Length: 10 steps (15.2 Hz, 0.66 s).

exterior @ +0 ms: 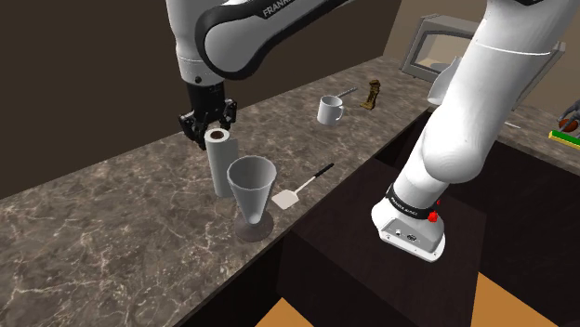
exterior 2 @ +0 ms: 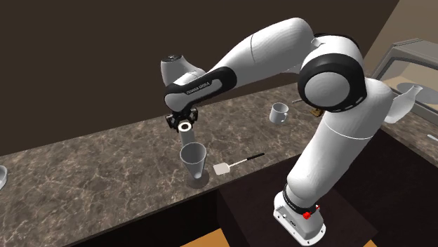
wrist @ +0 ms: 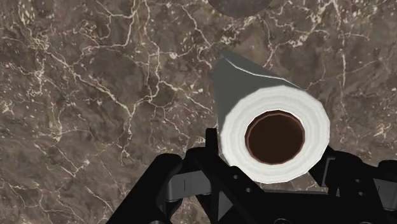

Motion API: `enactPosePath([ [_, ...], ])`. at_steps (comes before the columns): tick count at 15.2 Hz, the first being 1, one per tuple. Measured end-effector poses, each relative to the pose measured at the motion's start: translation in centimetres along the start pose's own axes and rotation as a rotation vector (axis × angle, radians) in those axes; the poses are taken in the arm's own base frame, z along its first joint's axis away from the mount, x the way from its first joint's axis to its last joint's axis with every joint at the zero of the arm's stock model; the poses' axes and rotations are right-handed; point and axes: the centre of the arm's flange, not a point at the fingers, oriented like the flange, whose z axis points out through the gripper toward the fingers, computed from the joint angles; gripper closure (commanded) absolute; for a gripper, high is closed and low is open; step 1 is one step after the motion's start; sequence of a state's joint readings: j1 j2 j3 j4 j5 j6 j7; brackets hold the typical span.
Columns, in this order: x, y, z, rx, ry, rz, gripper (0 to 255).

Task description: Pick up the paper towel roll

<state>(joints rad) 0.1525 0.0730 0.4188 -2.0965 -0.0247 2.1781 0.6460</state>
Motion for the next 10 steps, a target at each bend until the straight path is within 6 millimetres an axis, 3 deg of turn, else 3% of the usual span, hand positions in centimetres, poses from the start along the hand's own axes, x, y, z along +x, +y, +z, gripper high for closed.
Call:
enactPosePath([
  [10,0.1,-0.2,-5.1,0.000,0.000,0.000,255],
])
